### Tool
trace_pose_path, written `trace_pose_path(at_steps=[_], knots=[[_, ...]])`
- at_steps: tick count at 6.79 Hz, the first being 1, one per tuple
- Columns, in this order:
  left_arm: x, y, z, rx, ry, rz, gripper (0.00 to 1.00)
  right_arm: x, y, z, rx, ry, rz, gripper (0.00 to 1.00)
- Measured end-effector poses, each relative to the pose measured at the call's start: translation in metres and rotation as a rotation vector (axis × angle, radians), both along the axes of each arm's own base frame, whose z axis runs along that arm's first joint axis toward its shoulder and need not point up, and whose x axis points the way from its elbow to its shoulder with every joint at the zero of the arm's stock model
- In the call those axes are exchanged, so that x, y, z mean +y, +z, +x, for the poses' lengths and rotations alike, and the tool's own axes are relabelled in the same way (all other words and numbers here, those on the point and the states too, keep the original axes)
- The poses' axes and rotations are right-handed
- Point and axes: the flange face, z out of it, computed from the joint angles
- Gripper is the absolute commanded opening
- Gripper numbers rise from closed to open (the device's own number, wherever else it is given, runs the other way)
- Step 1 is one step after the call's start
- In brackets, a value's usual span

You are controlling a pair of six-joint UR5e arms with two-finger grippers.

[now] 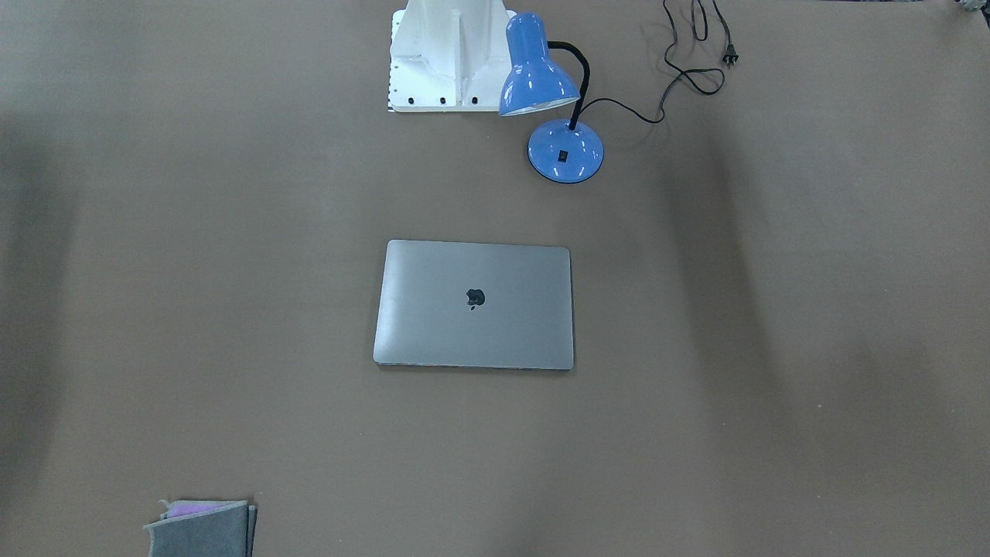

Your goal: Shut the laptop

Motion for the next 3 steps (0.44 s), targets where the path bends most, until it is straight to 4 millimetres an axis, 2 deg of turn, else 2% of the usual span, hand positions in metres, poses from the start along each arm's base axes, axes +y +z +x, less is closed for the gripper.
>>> trace_pose_path(at_steps=[3], knots=[[-0.0014, -0.0055, 0.0043, 0.021, 0.007, 0.009, 0.98, 0.0031, 0.0019, 0.0000, -0.001, 0.002, -0.004, 1.00]])
